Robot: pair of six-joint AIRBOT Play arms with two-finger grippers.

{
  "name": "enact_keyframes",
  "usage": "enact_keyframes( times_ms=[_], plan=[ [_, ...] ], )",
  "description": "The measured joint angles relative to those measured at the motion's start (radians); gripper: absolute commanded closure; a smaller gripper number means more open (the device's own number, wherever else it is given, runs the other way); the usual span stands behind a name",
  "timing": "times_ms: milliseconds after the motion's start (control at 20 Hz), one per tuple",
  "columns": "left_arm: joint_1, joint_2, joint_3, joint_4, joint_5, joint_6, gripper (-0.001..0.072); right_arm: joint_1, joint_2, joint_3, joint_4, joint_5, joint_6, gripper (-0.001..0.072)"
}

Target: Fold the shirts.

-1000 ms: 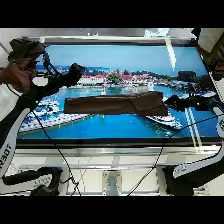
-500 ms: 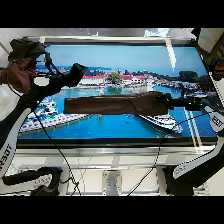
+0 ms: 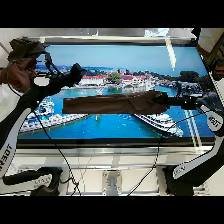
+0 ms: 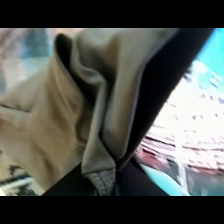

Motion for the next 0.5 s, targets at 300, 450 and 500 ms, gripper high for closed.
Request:
enact_keyframes(
  times_ms=[300,450,500],
  plan=[
    [-0.039,-0.092,0.000,0.014,-0.093,-0.011,0.0695,-0.022,0.067,0.044,-0.001,0.071,0.023,0.0684],
    [-0.100,-0.171,0.007,-0.017,-0.082,-0.016,0.0696,-0.027,0.122,0.061,-0.039,0.109,0.064,0.0684],
    [-0.120,-0.200,0.019,-0.024,-0.079,-0.016,0.0696,-0.026,0.141,0.064,-0.052,0.122,0.079,0.0684]
  ],
)
